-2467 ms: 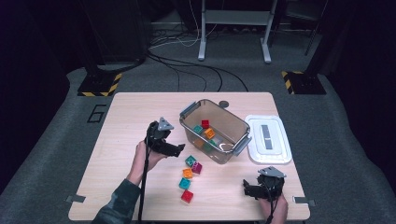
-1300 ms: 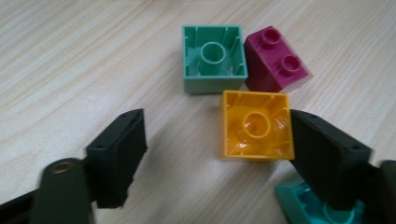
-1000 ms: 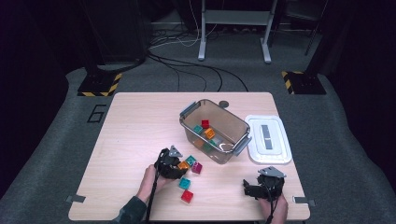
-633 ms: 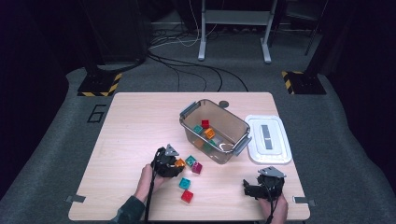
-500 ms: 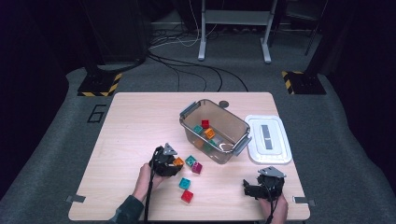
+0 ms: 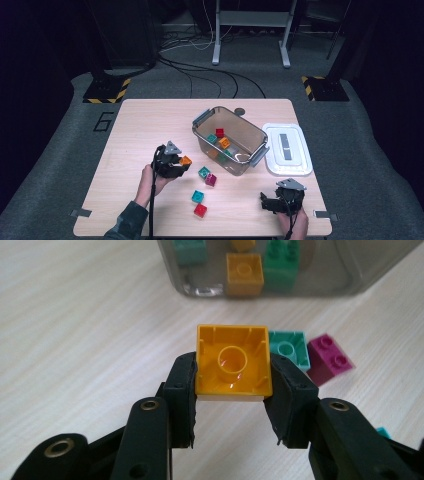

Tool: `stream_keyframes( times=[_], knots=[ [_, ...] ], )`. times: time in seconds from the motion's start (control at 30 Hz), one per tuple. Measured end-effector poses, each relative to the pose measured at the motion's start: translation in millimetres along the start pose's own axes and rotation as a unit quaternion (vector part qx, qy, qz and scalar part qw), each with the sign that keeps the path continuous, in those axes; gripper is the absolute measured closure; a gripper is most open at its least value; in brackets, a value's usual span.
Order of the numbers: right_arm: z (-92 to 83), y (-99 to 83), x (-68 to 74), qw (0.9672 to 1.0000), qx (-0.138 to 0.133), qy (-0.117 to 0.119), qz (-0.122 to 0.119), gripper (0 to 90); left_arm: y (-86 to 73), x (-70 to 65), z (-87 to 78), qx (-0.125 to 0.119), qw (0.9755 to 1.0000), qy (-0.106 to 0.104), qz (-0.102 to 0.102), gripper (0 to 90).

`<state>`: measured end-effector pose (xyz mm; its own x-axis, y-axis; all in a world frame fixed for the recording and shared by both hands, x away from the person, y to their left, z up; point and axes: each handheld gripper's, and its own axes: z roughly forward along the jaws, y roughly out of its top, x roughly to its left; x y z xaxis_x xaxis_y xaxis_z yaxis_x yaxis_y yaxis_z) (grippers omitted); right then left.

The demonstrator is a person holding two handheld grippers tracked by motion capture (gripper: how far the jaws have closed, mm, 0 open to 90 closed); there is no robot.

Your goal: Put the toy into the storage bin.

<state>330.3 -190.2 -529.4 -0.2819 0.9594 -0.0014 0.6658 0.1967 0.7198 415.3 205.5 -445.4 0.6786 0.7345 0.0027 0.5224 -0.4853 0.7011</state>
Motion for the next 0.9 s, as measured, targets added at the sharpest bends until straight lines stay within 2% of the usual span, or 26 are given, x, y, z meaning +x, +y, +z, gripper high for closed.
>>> stream_keyframes(
  times=[0.37,0.43,0.63,0.87,0.9],
  knots=[
    [0.0,0.0,-0.1,1.0000,0.000,0.000,0.000,1.0,37.1,14.6,-30.2,-0.032,0.9990,0.028,0.015,58.2],
    [0.0,0.0,0.0,1.0000,0.000,0.000,0.000,1.0,44.0,15.0,-33.5,-0.041,0.9987,0.028,0.013,58.2],
    [0.0,0.0,0.0,1.0000,0.000,0.000,0.000,1.0,66.4,13.4,-44.2,-0.058,0.9974,0.034,0.028,58.2],
    [0.0,0.0,-0.1,1.0000,0.000,0.000,0.000,1.0,90.0,14.4,-50.0,-0.061,0.9959,0.045,0.049,58.2],
    [0.0,0.0,0.0,1.0000,0.000,0.000,0.000,1.0,92.5,13.9,-49.5,-0.066,0.9957,0.045,0.047,58.2]
  ],
)
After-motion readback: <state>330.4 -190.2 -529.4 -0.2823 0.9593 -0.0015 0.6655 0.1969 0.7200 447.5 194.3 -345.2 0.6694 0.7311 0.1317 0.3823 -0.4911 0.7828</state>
